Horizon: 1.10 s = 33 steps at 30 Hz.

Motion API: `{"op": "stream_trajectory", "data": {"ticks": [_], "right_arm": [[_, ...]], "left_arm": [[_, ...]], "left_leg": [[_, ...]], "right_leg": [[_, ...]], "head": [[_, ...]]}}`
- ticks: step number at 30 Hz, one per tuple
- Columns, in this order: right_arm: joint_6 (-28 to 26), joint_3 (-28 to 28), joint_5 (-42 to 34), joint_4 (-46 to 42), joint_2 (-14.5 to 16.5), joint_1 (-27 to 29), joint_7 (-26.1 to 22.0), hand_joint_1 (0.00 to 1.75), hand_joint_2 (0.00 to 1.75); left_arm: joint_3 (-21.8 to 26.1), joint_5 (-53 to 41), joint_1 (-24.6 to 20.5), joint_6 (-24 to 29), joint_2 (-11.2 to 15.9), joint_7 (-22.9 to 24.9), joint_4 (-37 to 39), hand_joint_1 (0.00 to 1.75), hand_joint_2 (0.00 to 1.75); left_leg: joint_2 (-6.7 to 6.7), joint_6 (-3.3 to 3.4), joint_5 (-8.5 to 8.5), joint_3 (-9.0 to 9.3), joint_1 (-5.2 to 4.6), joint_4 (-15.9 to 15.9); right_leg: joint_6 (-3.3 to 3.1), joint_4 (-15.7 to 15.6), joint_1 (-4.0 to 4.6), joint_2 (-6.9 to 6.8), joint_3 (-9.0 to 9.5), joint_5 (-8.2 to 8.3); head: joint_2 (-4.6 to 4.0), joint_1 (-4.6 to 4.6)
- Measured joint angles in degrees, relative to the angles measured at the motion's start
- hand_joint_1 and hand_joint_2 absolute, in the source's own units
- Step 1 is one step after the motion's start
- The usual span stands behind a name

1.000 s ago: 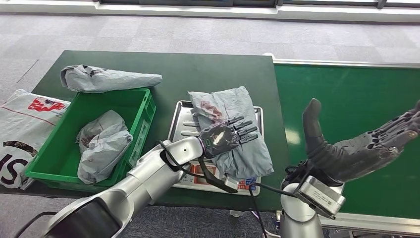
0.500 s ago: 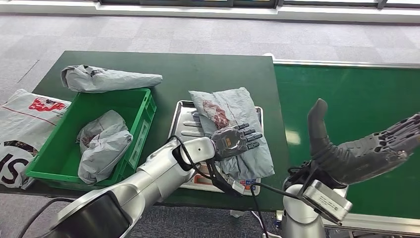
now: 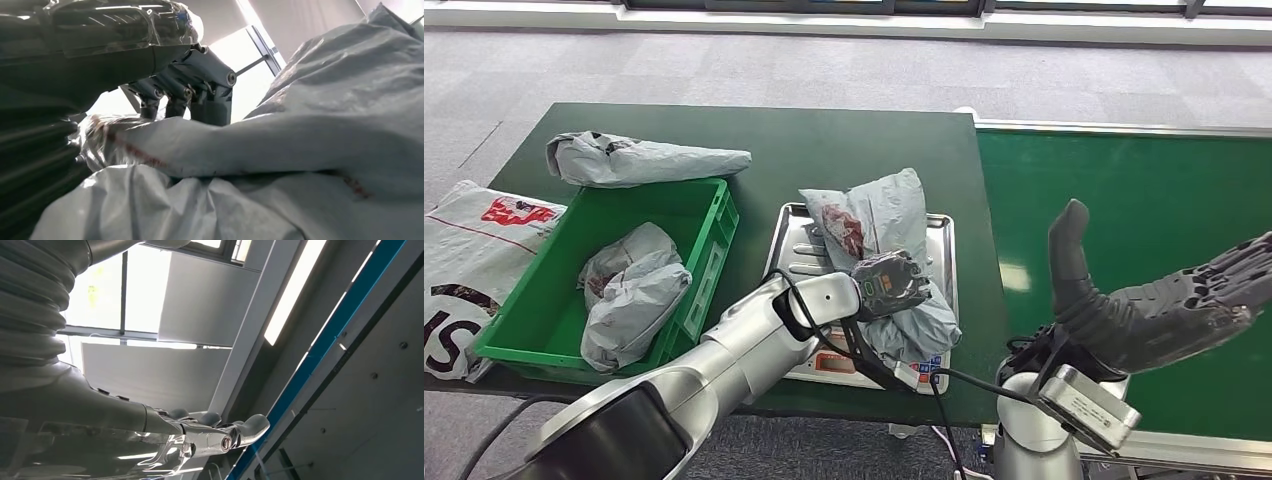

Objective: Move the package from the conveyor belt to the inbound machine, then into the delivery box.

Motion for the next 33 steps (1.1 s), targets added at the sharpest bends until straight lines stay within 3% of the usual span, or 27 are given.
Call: {"op": "stream_trajectory", "data": {"ticks": [8, 17, 33], "right_arm": [[0.0, -0.2, -0.1, -0.3, 0.0, 0.1, 0.0, 0.00, 1.75], [0.0, -0.3, -0.2, -0.8, 0.0, 0.3, 0.0, 0.00, 1.75], [0.0, -1.1, -0.1, -1.8, 0.0, 0.5, 0.0, 0.00, 1.75]], "left_arm": [[0.0, 1.9, 0.0, 2.3, 0.0, 0.6, 0.0, 1.75, 1.75], [0.4, 5.5, -0.5, 10.5, 1.9, 3.2, -1.4, 1.75, 1.75], [4.0, 7.8, -1.6, 15.6, 4.2, 5.7, -4.0, 1.75, 1.75]], "left_leg": [[0.00, 0.00, 0.00, 0.00, 0.00, 0.0], [0.00, 0.00, 0.00, -0.02, 0.00, 0.0], [0.00, 0.00, 0.00, -0.03, 0.00, 0.0]], "right_leg": [[0.00, 0.0, 0.00, 0.00, 0.00, 0.00], [0.00, 0.0, 0.00, 0.01, -0.02, 0.00], [0.00, 0.0, 0.00, 0.01, -0.04, 0.00]], "head": [[0.00, 0.01], [0.00, -0.01], [0.00, 0.01]]}}
